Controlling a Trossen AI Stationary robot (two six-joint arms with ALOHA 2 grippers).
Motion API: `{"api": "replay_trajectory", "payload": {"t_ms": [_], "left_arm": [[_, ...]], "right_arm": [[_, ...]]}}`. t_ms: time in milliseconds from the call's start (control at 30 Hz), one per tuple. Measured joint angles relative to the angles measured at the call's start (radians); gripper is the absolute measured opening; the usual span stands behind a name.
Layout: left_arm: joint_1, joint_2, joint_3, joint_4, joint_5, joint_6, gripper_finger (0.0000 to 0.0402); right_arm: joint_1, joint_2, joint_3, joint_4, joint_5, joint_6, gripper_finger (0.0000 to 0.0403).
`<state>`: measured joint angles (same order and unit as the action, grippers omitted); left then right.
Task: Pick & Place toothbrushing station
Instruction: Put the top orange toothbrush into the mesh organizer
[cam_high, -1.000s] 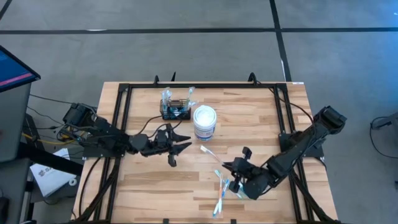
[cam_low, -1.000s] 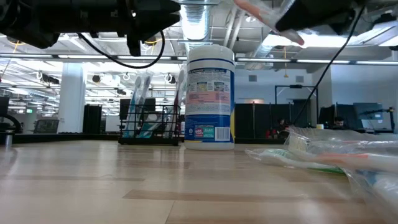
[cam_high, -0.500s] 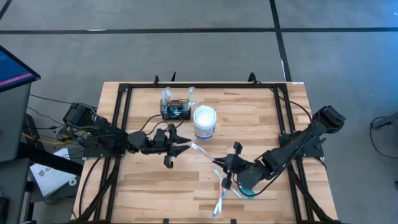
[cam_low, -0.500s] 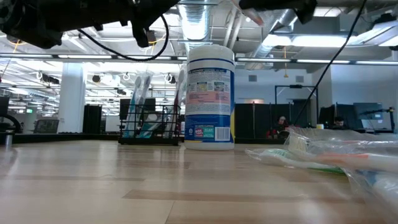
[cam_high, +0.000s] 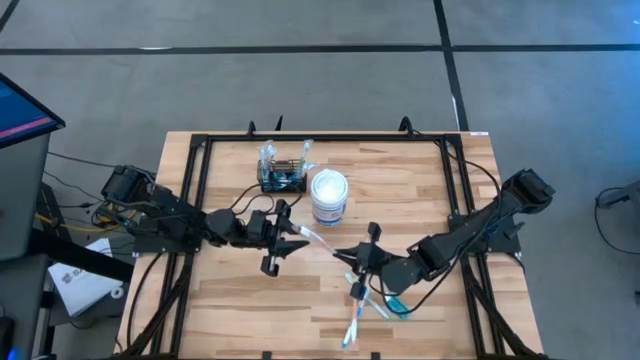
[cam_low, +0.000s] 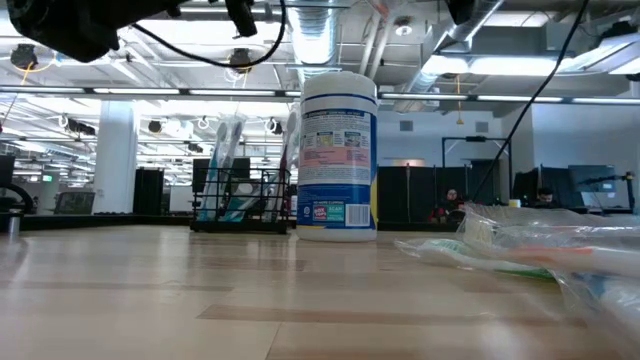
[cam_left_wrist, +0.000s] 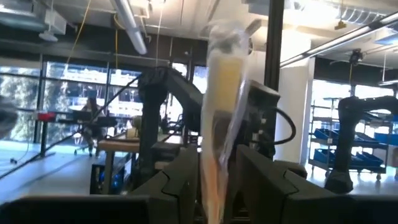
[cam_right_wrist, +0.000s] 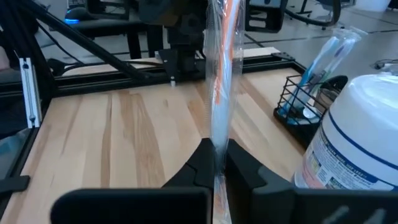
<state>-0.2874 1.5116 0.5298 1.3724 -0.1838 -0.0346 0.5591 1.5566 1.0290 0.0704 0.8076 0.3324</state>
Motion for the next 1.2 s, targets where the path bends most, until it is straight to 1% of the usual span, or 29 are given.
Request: {"api": "replay_trajectory", "payload": {"t_ms": [233,333,600,800,933,1133,1200], "left_arm": [[0.001,0.0,0.025,0.003,0.0,0.033,0.0106],[0.001,0.0,0.031,0.003,0.0,0.038,0.0106],[0.001,0.0,0.051,0.0,-0.003,0.063,0.0106],[0.008,0.0,0.054,0.002,-0.001,0.061,0.0104],[0.008,0.0,0.054,0.002,-0.002,0.061,0.0084],[0.009,0.0,0.054,0.003,-0.003,0.06,0.0014],[0.009,0.0,0.054,0.004,-0.003,0.06,0.001]], "right_arm": [[-0.019,0.0,0.0,0.044,-0.028,-0.027,0.0005],[-0.028,0.0,0.0,0.043,-0.03,-0.029,0.0005],[-0.053,0.001,0.0,0.051,-0.076,-0.029,0.0005],[-0.053,0.001,0.0,0.08,-0.081,-0.052,0.0005],[-0.053,0.001,0.0,0.079,-0.082,-0.056,0.0006],[-0.057,0.001,0.0,0.074,-0.085,-0.055,0.0007],[-0.057,0.001,0.0,0.074,-0.085,-0.055,0.001]]}}
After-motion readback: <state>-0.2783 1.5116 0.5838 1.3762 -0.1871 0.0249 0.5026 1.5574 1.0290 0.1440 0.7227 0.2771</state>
